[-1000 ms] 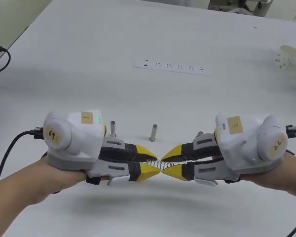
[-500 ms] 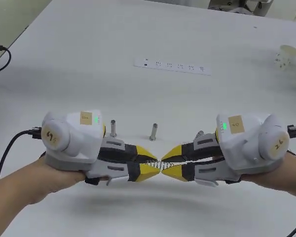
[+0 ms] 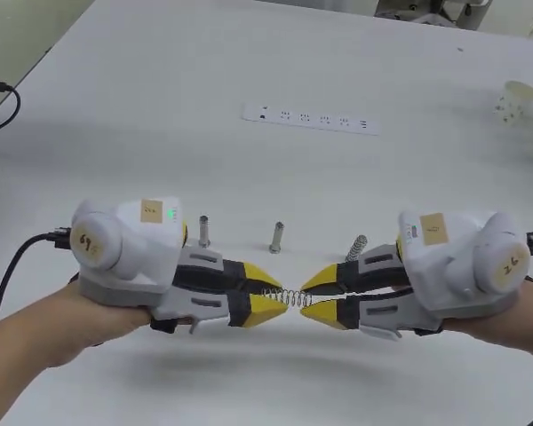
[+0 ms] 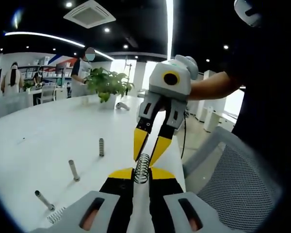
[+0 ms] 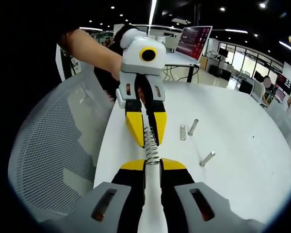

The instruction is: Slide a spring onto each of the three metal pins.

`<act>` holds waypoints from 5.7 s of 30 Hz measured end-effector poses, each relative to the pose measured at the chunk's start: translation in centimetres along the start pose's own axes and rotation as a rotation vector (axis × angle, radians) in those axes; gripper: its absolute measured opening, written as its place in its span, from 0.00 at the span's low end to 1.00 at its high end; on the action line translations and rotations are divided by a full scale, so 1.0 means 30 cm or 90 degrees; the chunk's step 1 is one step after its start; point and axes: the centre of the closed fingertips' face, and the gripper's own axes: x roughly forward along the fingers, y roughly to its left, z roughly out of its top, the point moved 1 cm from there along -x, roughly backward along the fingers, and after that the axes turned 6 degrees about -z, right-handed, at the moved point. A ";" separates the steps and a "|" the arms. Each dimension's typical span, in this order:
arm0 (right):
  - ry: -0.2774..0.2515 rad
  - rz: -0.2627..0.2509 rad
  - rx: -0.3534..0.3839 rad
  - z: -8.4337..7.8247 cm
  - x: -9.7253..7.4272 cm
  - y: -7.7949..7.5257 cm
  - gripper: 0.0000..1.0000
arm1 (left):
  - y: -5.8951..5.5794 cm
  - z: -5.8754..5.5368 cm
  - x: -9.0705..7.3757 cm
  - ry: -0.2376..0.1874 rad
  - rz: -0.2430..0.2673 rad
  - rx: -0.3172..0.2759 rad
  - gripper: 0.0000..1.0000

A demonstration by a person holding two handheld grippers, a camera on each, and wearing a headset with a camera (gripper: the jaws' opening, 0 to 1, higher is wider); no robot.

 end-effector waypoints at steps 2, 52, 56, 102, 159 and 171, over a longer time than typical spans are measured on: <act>-0.002 0.000 -0.002 -0.001 0.000 0.000 0.08 | -0.001 0.000 0.000 0.001 0.001 0.001 0.03; -0.111 0.008 -0.043 0.210 0.002 0.021 0.07 | -0.011 -0.028 0.006 0.014 -0.006 0.012 0.02; -0.115 0.008 -0.047 0.208 0.004 0.023 0.07 | -0.011 -0.034 0.007 0.020 -0.007 0.013 0.02; -0.075 -0.013 -0.130 0.201 0.012 0.029 0.07 | 0.026 -0.039 -0.016 0.017 0.044 -0.001 0.34; -0.048 -0.090 -0.089 0.123 0.005 -0.110 0.07 | 0.140 -0.170 -0.375 0.009 0.263 -0.060 0.98; -0.036 -0.109 -0.087 0.114 0.037 -0.196 0.07 | 0.144 -0.175 -0.398 0.005 0.276 -0.069 0.98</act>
